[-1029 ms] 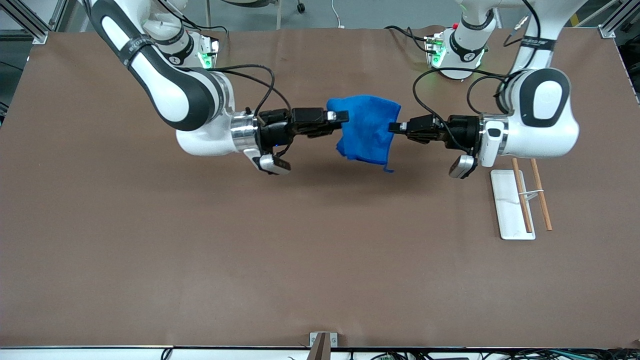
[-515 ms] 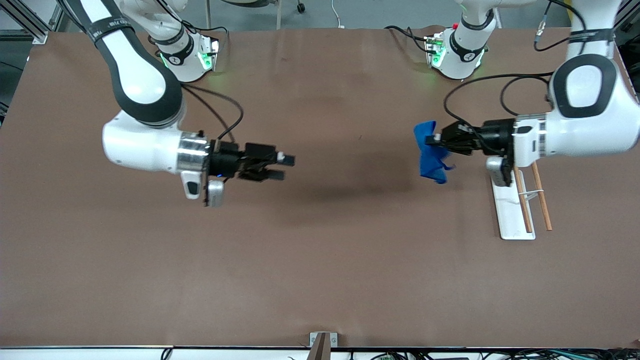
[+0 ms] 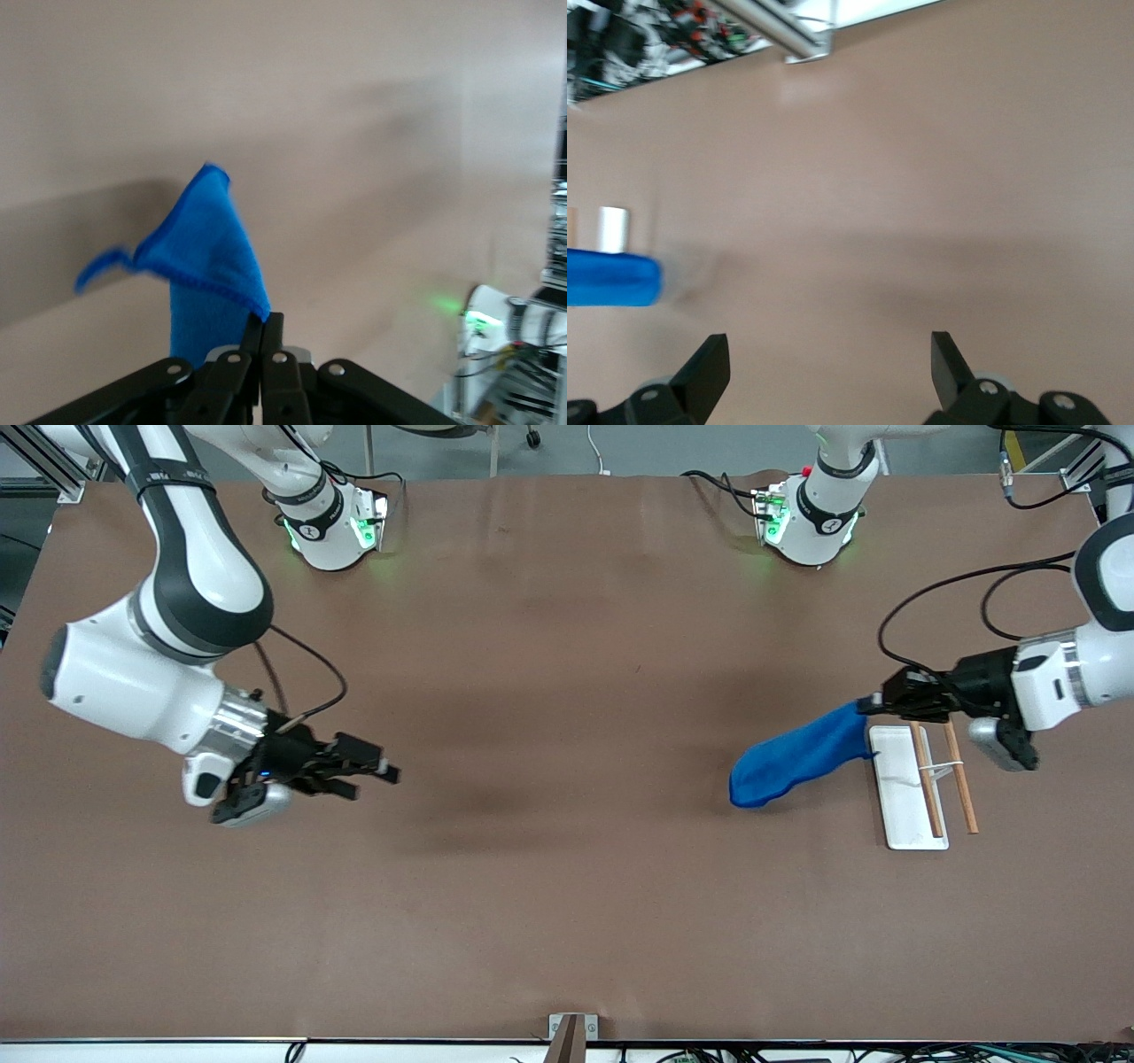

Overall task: Right arm passes towel to left arm to hang
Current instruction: 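Drape the blue towel over the wooden dowels with the left gripper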

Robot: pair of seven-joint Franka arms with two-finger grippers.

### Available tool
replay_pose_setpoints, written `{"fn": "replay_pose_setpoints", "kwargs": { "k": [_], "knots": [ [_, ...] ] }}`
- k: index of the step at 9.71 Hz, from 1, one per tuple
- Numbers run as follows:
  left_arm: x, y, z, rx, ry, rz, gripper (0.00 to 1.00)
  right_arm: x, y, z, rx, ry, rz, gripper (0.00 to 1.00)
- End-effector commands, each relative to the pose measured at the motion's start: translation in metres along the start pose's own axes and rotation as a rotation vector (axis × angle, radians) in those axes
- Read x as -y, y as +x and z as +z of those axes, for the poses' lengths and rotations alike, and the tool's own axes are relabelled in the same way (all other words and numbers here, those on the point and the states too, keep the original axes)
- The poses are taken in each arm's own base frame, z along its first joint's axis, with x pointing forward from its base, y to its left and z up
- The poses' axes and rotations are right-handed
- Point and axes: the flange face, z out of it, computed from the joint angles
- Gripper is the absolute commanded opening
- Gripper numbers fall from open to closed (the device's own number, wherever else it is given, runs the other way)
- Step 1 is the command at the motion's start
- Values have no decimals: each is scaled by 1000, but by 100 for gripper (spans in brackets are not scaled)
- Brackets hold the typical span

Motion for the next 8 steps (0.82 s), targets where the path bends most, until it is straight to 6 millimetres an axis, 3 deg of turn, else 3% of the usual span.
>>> {"fn": "replay_pose_setpoints", "kwargs": {
  "k": [1, 4, 7, 8],
  "knots": [
    [55, -2, -13, 18, 105, 15, 0, -50, 2, -42, -7, -180, -18, 100],
    [140, -22, -66, -72, 205, 6, 0, -55, -10, -107, 2, -414, -8, 100],
    [202, -37, -77, -90, 278, -15, 0, -72, -35, -185, 15, -448, 78, 100],
    [227, -47, -77, -74, 289, 24, 0, -74, -38, -202, 36, -451, 98, 100]
  ]
}}
